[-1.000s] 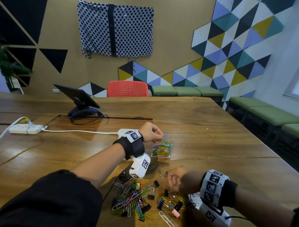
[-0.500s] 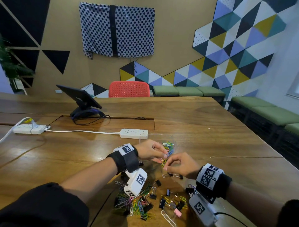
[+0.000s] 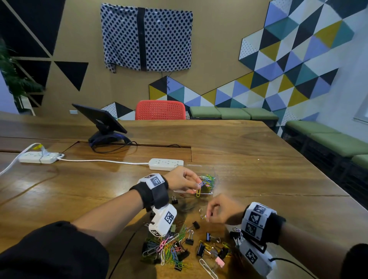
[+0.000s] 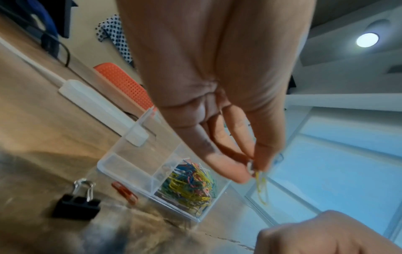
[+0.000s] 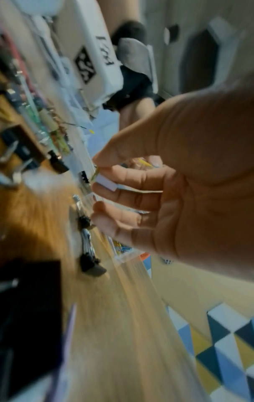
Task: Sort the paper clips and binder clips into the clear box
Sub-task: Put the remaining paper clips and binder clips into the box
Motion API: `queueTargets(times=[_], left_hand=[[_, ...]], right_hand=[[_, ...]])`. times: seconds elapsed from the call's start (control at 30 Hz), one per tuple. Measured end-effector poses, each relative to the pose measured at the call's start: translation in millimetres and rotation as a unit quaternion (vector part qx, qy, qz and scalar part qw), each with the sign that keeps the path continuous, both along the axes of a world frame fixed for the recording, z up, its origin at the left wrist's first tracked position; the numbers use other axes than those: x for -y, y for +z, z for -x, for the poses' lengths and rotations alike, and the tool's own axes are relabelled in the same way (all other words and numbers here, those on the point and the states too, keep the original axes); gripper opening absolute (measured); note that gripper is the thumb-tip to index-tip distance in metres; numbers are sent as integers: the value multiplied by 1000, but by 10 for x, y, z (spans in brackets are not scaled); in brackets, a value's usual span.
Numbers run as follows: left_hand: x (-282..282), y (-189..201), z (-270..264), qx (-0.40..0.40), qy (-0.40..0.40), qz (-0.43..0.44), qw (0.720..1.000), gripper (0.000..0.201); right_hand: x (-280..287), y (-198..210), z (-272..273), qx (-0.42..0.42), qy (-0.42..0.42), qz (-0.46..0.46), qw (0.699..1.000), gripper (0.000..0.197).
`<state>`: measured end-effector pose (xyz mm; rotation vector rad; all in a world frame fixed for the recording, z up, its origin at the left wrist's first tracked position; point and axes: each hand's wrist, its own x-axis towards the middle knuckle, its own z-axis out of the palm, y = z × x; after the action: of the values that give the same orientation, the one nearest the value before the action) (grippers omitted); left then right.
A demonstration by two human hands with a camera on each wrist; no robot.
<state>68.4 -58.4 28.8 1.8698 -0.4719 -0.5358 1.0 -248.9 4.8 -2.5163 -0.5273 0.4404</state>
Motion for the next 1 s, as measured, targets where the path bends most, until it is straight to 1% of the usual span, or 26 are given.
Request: queueTargets(times=[0.03, 0.13, 0.17, 0.23, 0.3, 0.37, 0.43, 0.6, 0.67, 0.77, 0.87, 1.0], left_hand=[[11, 7, -39, 40, 18, -24, 999, 8], [106, 24, -136, 144, 78, -77, 983, 8], [149, 41, -161, 189, 97, -102, 972, 9], [227, 87, -206, 279, 117, -171, 938, 8], [296, 106, -265, 325, 99, -234, 911, 11], [359, 88, -337, 335, 79, -284, 895, 13], [410, 60, -389, 327, 83, -299, 893, 12], [498, -29, -429, 321, 92, -289, 897, 11], [513, -80, -438, 300, 88, -283, 907, 14], [493, -136, -463, 279, 96, -259, 920, 19], [438, -138, -453, 275, 107, -235, 926, 24], [313, -109, -399, 287, 120, -200, 929, 25]], right_hand=[[-18, -12, 21, 10, 12, 30, 999, 4], [-74, -50, 56, 16, 24, 93, 995, 14], [-83, -53, 55, 16, 28, 101, 994, 14], [-99, -29, 48, 11, 26, 110, 994, 13], [-88, 15, 41, 14, 24, 111, 993, 11], [-64, 55, 38, 14, 21, 114, 993, 6], [-42, 94, 47, 18, 14, 127, 992, 3], [33, 182, -44, 43, -17, 119, 992, 12], [56, 217, -127, 70, -21, 110, 991, 12], [66, 272, -269, 112, -58, 86, 988, 11], [52, 303, -438, 138, -92, 62, 984, 17], [-15, 339, -620, 163, -125, 69, 976, 20]])
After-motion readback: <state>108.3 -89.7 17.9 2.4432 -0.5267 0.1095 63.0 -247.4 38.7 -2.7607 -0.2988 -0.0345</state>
